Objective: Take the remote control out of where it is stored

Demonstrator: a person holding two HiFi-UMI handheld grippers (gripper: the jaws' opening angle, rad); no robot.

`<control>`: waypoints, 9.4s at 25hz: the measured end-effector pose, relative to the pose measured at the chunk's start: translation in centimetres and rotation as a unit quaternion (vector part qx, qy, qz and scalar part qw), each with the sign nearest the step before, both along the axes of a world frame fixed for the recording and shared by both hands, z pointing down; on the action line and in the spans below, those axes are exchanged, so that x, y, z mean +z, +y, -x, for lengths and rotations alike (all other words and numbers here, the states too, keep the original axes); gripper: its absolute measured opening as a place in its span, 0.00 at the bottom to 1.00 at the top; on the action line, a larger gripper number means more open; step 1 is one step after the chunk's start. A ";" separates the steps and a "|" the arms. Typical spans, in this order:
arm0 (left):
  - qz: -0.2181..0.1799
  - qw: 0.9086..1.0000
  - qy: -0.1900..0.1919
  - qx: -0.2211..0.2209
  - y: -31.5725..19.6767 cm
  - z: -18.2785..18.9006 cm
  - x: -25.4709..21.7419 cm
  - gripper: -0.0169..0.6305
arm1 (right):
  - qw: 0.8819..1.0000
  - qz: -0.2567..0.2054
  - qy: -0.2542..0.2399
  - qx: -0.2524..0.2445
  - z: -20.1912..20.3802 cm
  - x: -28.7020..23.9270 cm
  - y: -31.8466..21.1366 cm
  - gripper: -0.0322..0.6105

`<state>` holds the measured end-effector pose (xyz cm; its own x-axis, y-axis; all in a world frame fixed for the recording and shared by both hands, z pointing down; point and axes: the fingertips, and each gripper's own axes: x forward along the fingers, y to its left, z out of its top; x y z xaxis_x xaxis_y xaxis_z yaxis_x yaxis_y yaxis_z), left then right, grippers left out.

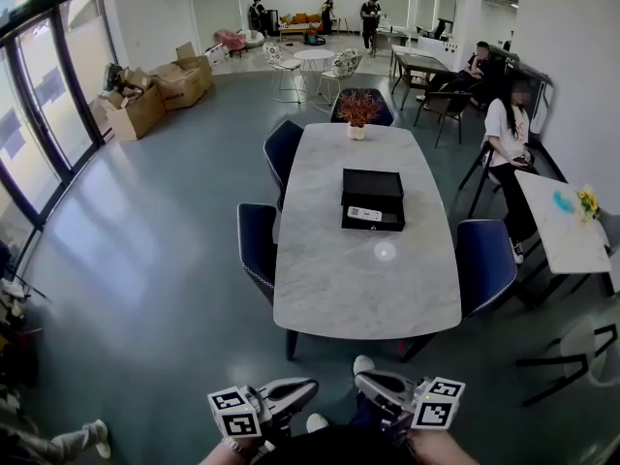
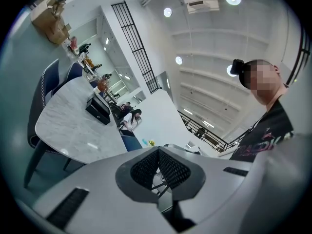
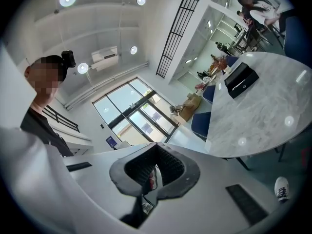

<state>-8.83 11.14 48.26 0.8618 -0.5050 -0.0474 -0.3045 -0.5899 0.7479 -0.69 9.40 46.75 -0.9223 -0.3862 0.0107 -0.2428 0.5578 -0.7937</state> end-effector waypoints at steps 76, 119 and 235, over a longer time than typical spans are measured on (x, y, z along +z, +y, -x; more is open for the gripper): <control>0.117 0.949 -0.053 -0.289 -21.0 -2.6 4.6 0.04 | 0.773 -0.097 0.550 -0.303 -6.1 26.1 -60.8 0.33; 0.123 0.948 -0.041 -0.291 -20.9 -1.8 5.2 0.04 | 0.783 -0.170 0.534 -0.270 -4.7 24.0 -59.8 0.33; 0.023 0.999 -0.032 0.023 2.4 -6.1 1.5 0.04 | 0.992 0.121 0.028 0.004 -4.7 4.7 4.6 0.32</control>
